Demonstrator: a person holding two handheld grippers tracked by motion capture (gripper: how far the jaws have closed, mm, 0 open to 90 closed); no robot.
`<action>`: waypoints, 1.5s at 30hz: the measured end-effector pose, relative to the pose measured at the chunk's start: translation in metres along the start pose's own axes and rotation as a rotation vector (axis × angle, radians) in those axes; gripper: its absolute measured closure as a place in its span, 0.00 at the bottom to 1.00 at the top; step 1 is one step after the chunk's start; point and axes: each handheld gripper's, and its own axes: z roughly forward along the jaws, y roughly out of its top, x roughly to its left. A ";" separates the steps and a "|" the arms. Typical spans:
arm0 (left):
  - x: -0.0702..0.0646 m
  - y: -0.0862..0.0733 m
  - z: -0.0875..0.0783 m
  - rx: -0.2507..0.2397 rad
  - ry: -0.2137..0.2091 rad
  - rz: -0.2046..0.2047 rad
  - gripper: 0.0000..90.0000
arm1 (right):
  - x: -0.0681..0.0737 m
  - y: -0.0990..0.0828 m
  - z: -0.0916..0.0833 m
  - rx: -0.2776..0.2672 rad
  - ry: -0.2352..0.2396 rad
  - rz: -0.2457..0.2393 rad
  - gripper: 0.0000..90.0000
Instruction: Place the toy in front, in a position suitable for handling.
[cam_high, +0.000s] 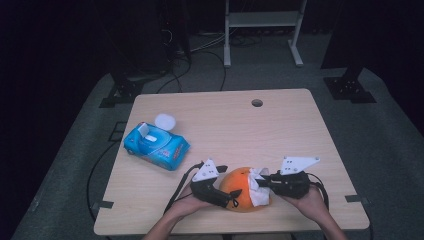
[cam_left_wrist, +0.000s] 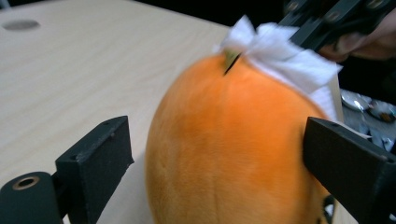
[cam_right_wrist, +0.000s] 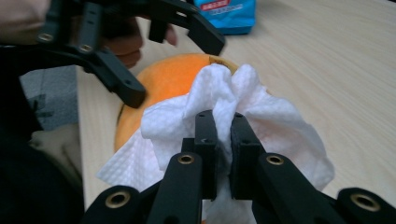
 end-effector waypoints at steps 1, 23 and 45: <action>0.000 -0.001 0.002 0.008 -0.021 -0.008 0.10 | 0.002 0.000 0.000 0.007 0.002 -0.010 0.93; 0.000 0.003 -0.006 -0.115 0.062 0.197 0.38 | -0.015 0.010 -0.004 -0.033 -0.092 0.015 0.93; -0.016 0.002 -0.006 -0.029 -0.015 0.269 0.45 | 0.020 0.032 0.005 -0.017 -0.025 -0.133 0.93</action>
